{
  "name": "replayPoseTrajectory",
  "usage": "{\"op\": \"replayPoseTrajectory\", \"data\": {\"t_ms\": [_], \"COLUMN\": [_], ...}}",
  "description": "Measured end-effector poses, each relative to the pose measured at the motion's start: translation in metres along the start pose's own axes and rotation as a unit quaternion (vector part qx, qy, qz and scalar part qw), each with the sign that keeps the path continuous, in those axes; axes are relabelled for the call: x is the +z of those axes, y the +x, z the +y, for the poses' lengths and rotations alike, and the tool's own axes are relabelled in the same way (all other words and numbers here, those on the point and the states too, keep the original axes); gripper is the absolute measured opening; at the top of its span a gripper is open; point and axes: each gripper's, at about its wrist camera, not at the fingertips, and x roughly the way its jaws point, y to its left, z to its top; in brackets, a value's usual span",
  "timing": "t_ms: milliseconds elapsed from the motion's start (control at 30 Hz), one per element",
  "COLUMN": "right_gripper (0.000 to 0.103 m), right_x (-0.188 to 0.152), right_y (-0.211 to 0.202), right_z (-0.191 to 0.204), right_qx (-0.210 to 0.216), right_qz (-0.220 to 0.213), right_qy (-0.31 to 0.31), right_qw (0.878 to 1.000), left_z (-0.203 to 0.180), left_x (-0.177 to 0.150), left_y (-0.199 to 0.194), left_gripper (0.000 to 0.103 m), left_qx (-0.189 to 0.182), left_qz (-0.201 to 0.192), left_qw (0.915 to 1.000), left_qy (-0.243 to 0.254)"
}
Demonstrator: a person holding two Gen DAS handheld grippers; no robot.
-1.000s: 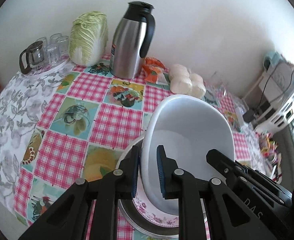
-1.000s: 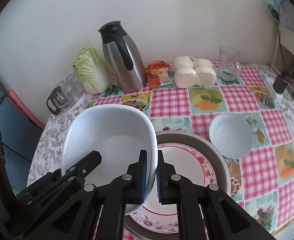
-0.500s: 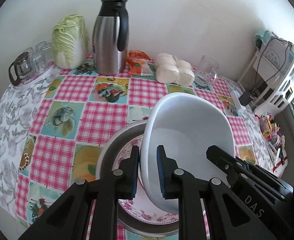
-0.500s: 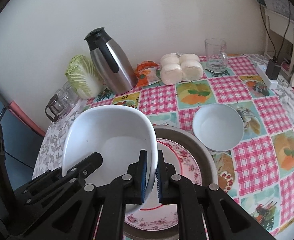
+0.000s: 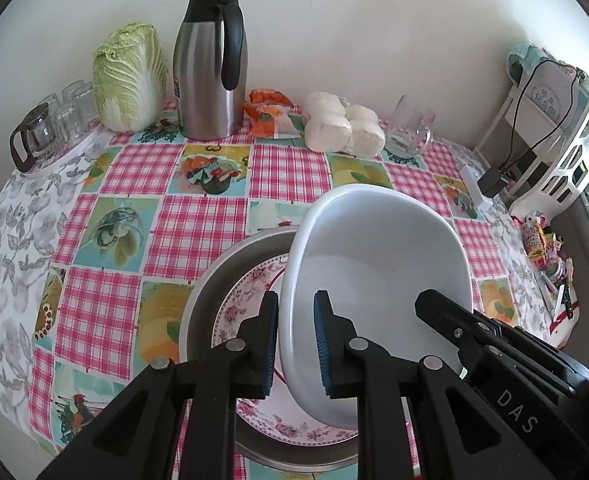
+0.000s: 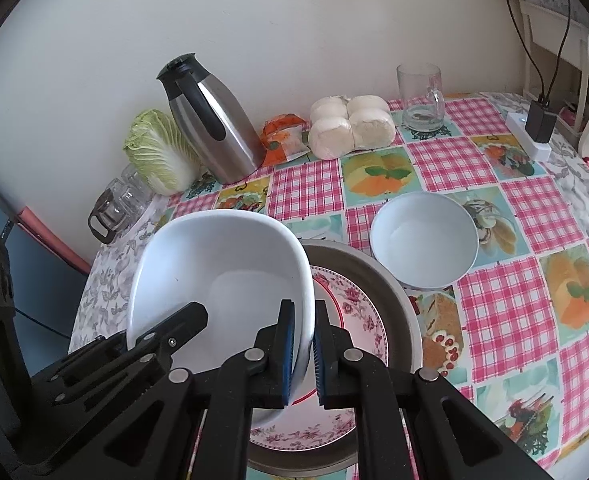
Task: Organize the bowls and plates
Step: 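Lower the square bowl into the red-rimmed bowl with both grippers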
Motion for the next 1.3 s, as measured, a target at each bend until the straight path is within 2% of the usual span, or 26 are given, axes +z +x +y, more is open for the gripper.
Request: {"op": "replayPoseTrajectory", "data": {"t_ms": [467,1300], "right_gripper": [0.011,0.013], "right_x": [-0.001,-0.005], "right_y": [0.014,0.03], "right_z": [-0.012,-0.016], "right_qx": [-0.001,0.0], "right_qz": [0.027,0.047], "right_qy": [0.018,0.026], "right_qw": [0.999,0.999], "left_z": [-0.005,-0.002], "left_x": [-0.004,-0.004], "left_y": [0.018,0.024], "left_gripper": [0.018,0.018], "left_qx": [0.008,0.015], "left_qz": [0.029,0.04], "left_qw": [0.9995,0.9991], "left_qy": [0.007,0.002]}}
